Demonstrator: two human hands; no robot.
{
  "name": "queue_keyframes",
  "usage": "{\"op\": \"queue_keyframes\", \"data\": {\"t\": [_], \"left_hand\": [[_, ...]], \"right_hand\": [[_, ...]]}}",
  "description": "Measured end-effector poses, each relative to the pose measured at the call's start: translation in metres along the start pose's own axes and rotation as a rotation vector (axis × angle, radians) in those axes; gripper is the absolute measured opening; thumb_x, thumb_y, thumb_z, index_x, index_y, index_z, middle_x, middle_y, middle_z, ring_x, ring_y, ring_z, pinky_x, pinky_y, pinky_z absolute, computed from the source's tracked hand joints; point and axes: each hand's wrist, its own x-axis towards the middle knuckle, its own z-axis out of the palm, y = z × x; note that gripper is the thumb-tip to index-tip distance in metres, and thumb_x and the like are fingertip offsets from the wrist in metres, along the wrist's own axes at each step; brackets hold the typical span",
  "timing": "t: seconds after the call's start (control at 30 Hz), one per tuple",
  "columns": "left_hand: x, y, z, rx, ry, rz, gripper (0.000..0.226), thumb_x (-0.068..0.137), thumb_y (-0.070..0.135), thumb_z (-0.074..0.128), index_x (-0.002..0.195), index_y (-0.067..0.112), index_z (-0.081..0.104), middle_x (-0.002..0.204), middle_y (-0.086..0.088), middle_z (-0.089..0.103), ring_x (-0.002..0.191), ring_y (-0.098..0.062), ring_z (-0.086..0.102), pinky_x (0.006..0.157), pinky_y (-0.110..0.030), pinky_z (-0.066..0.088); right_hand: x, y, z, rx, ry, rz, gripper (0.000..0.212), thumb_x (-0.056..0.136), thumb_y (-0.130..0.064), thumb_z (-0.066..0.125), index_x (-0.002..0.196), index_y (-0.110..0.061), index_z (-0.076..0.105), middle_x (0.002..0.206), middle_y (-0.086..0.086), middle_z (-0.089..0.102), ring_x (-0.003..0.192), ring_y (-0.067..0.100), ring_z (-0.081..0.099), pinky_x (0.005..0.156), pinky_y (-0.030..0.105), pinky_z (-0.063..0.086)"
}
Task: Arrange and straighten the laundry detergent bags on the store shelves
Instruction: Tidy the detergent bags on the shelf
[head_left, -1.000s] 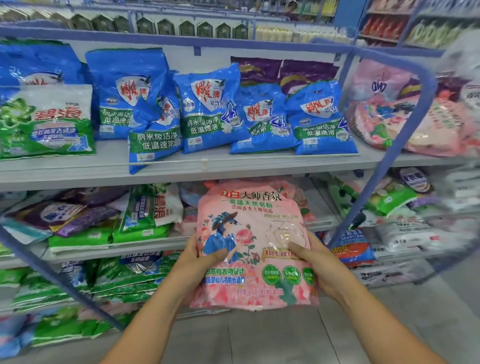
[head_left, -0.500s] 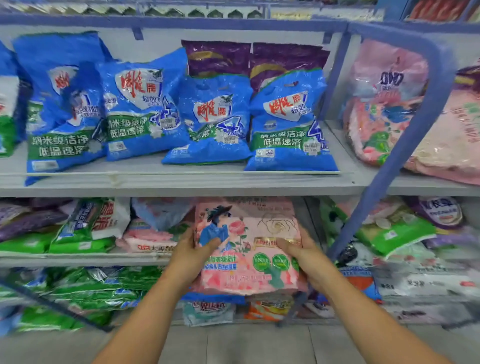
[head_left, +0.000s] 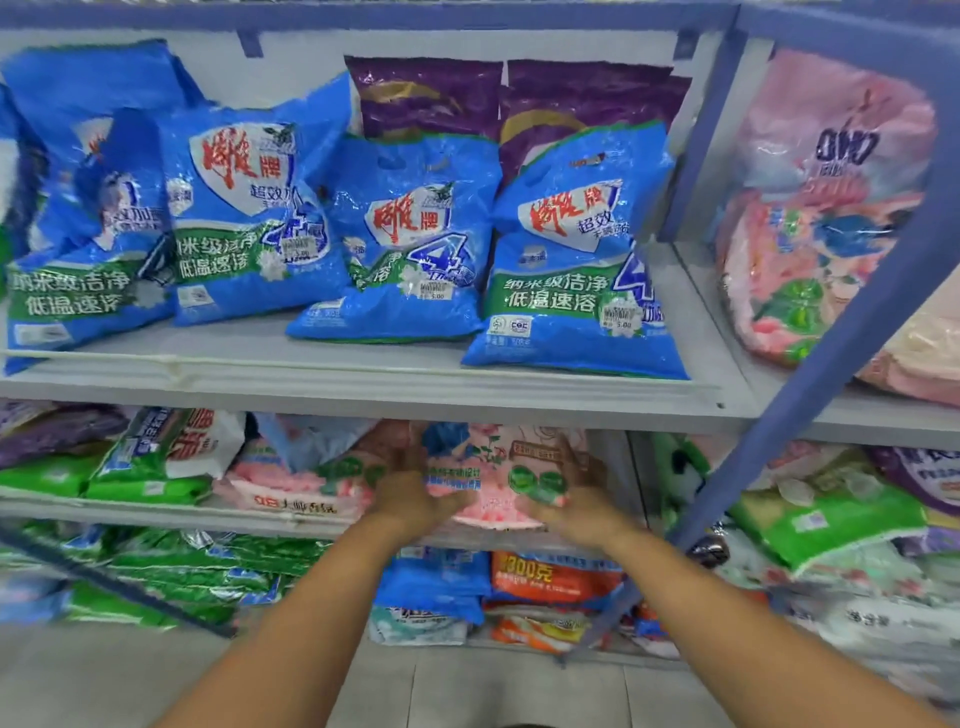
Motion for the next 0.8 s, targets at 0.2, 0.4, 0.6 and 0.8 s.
{"op": "queue_keyframes", "data": {"t": [0.2,0.4,0.6,0.8], "left_hand": [[0.017,-0.023,0.015,-0.120,0.094,0.034,0.121,0.059,0.082,0.070,0.157,0.030,0.022,0.144,-0.007,0.057,0.127,-0.034,0.056,0.100,-0.043,0.053],[0.019,-0.017,0.011,-0.174,0.067,0.138,0.095,0.083,0.065,0.067,0.158,0.034,0.018,0.149,-0.004,0.051,0.126,-0.030,0.056,0.096,-0.030,0.048],[0.013,-0.022,0.015,0.151,0.062,0.087,0.091,0.081,0.087,0.036,0.154,0.053,-0.005,0.164,-0.012,0.026,0.141,-0.043,0.037,0.115,-0.051,0.038],[0.011,-0.048,-0.017,0.363,0.199,0.194,0.056,0.096,0.068,0.036,0.146,0.042,0.043,0.156,-0.005,0.042,0.136,-0.032,0.043,0.113,-0.039,0.038]], "right_hand": [[0.003,0.007,0.007,0.084,0.071,-0.041,0.113,0.067,-0.072,0.076,0.152,-0.056,0.003,0.165,0.000,0.004,0.152,0.025,0.016,0.121,0.035,0.027],[0.003,-0.001,-0.001,0.182,0.115,-0.057,0.094,0.083,-0.044,0.078,0.157,-0.029,0.022,0.142,-0.007,0.046,0.114,0.010,0.057,0.097,0.020,0.045],[-0.002,-0.008,0.005,-0.051,0.053,0.023,0.089,0.091,-0.068,0.051,0.157,-0.042,-0.002,0.148,-0.009,0.046,0.138,0.025,0.047,0.102,0.026,0.042],[-0.002,-0.032,0.045,-0.427,0.259,-0.074,0.076,0.093,-0.076,0.022,0.156,-0.042,-0.004,0.166,-0.005,-0.014,0.154,0.023,-0.013,0.125,0.045,-0.002]]}}
